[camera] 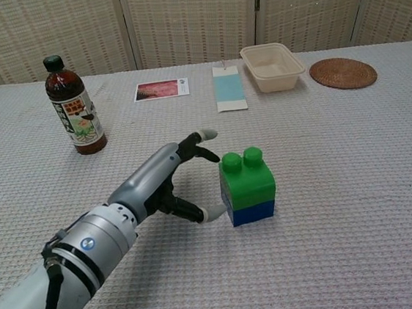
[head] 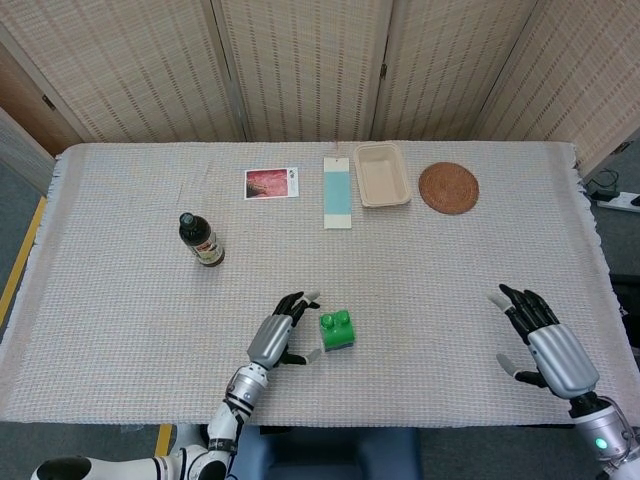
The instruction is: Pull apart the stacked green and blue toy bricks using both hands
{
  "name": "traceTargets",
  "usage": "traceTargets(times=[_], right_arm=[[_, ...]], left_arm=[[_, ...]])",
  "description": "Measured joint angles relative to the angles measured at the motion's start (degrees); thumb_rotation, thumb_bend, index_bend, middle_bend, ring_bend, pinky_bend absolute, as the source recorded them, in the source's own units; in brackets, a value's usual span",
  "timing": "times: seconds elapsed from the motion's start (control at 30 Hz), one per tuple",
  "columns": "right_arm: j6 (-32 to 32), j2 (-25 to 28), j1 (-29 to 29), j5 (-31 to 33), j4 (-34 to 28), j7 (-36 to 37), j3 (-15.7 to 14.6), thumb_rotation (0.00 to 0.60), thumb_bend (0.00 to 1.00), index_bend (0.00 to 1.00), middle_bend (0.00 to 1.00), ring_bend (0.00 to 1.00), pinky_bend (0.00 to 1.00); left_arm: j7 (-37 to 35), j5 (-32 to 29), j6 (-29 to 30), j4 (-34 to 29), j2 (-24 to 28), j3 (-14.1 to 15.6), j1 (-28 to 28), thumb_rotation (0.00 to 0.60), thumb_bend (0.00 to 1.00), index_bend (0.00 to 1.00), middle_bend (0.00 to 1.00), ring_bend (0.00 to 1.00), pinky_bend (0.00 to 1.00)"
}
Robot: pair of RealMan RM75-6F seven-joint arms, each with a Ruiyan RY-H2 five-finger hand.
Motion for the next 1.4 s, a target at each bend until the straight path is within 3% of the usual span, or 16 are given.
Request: traceTargets(times=[0.27,0.87,1.2,1.4], right_arm=[[1.3,1.0,-0.4,-1.0,0.1,2.0,-0.4,0.600,0.38,0.00,0.00,0.00,0.00],[1.1,1.6,-0.6,-0.7,-0.1,2.6,-0.6,0.600,0.38,0.00,0.00,0.00,0.00],[1.1,1.7,-0.7,-0.6,0.0,2.5,-0.4,0.600,0.38,0.00,0.00,0.00,0.00],[0.6,1.5,-0.5,-0.5,-0.1,2.1,-0.5,0.600,0.38,0.00,0.00,0.00,0.00]], left_arm=[[0.2,-0.8,-0.6,1.0,-2.5,0.3,0.0,0.600,0.28,0.08,0.25,0.00,0.00],[-2.5,-0.2,-1.2,6.5,-5.8,-2.8,-2.5,0.600,0.27,0.09,0.24,0.00,0.00],[-3.8,0.2,0.0,8.7,-7.2,-3.1,-2.6,0.600,0.27,0.23,0.42,0.03,0.00],[-5.1,0.9,0.8,8.7,-7.1,-3.1,-2.5,0.600,0.27,0.24,0.43,0.04,0.00]])
